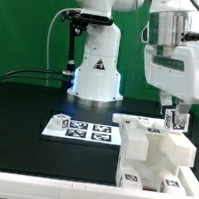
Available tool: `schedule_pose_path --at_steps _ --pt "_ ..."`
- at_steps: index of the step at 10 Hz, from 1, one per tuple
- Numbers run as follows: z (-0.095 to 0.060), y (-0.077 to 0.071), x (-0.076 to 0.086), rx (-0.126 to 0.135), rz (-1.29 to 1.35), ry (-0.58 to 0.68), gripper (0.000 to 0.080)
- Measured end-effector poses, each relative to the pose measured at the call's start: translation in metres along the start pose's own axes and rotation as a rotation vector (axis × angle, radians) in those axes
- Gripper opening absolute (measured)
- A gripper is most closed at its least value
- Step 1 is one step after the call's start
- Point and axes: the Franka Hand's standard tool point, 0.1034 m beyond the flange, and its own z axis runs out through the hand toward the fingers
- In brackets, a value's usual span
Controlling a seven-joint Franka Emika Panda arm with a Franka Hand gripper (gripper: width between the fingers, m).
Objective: Assemble chair
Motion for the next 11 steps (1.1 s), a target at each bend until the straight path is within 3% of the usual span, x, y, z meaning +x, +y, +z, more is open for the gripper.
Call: schedule_pose_path --at_steps 1,2,3,5,8,11 --pt "0.0 -0.001 0.0 -0.001 -0.045 0.003 0.0487" --pt "-0.002 -0.002 -0.001 0.001 -0.145 0.006 0.0626" --pt "-0.002 -0.002 -0.005 0.0 -0.199 0.007 0.0642" --pt "-0.002 -0.002 -0.01 0.005 -0.488 0.046 0.0648" --pt "-0.001 0.0 -0.01 -0.007 -0.694 0.056 0.0649" --pt "-0.001 -0.001 -0.011 -0.042 -1.11 0.086 0.0649"
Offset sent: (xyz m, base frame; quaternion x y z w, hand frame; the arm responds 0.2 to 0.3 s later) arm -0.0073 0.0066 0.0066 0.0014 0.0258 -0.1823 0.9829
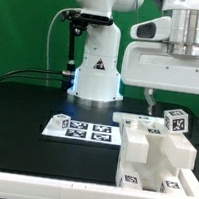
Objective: Assemble chair
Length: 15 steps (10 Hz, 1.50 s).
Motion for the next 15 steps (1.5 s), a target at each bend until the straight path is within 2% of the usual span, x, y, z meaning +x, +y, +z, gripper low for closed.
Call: schedule_pose_path --at_steps 1,3,4,5,6,7,10,15 --pt "0.001 -0.0023 -0.0018 -0.008 -0.153 0.001 0.0649" --pt "0.001 -0.0011 -0.0007 -0.007 -0.186 0.006 0.0646" --pt "0.0011 -0.0011 -0.0008 -0.007 -0.148 0.006 0.0491" --pt "0.0011 -0.0009 -0.0007 -0.007 -0.149 0.006 0.0491" --pt "0.001 -0.0011 -0.0007 -0.005 -0.123 0.006 0.0308" --pt "0.0011 -0.0012 -0.0008 -0.005 -0.02 0.006 0.0281" --pt "0.0011 -0.0011 -0.0007 -0.004 0.165 0.007 0.0281" --pt "0.0015 -0.0017 -0.001 -0.002 0.697 0.008 0.0282"
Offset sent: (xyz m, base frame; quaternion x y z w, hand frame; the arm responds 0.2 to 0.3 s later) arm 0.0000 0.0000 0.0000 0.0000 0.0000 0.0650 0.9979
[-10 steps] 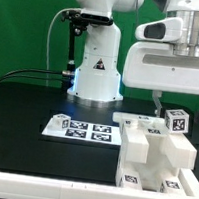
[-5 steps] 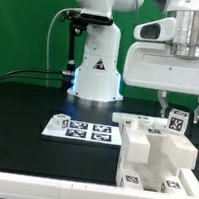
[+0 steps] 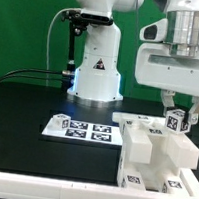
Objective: Assemble chair
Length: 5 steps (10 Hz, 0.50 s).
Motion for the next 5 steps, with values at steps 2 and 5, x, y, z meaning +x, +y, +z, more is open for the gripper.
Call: schedule_pose_path --at_steps 2,5 --pt "0.0002 -0.0002 -0.0007 0.002 0.092 -0.004 0.0282" --pt "0.0003 -0.0005 -0.0012 0.001 -0.064 -0.002 0.053"
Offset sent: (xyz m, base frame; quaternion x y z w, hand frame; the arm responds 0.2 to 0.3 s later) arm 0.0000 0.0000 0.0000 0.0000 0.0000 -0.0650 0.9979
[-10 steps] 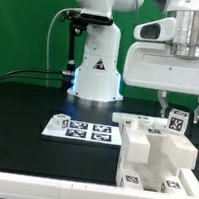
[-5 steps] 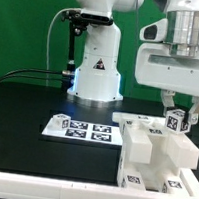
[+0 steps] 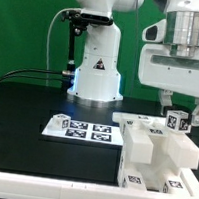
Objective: Assemble chair
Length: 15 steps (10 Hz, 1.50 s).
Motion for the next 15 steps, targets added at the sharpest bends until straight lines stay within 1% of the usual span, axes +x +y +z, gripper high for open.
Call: schedule_pose_path --at_steps 1,2,3,7,8,9,10,11,12,13,14,15 --pt "0.0 -0.002 -0.003 -0.005 -0.116 0.008 0.0612" --pt "-0.001 -0.003 -0.005 -0.006 -0.287 0.008 0.0612" --pt "-0.001 -0.003 -0.007 -0.008 -0.408 0.005 0.0642" --pt "-0.001 -0.002 -0.005 -0.01 -0.651 0.005 0.0649" --pt "-0.002 -0.003 -0.003 -0.021 -0.86 0.014 0.0649" --pt "-0.003 -0.001 -0.002 -0.033 -1.048 -0.003 0.0649" --pt "-0.003 0.001 0.002 -0.033 -1.149 -0.006 0.0649" --pt "-0.002 0.006 0.01 -0.035 -1.256 -0.008 0.0649" --pt "-0.002 0.007 0.014 -0.032 -1.23 -0.001 0.0649" --pt "-0.002 0.007 0.014 -0.033 -1.212 0.0 0.0649" --pt "-0.002 0.007 0.014 -0.033 -1.21 0.0 0.0527" --pt "-0.002 0.007 0.014 -0.033 -1.189 0.0 0.0387"
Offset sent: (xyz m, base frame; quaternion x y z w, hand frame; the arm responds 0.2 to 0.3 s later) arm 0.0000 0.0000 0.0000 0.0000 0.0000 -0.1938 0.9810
